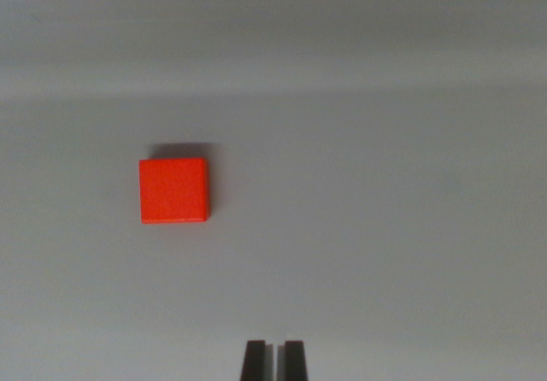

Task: Reach red block

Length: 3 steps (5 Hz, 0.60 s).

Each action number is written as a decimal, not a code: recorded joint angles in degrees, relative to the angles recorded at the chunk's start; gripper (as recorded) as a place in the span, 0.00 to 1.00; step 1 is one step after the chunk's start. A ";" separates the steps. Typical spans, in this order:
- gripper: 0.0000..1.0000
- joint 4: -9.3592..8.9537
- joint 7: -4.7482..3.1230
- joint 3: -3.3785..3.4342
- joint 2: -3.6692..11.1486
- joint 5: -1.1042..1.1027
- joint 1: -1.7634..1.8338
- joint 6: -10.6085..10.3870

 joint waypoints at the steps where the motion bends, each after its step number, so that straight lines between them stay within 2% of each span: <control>1: 0.00 -0.39 0.15 0.43 2.26 -0.13 0.38 -2.49; 2: 0.00 -0.39 0.15 0.43 2.26 -0.13 0.38 -2.49; 3: 0.00 -0.81 0.32 0.90 4.71 -0.27 0.79 -5.18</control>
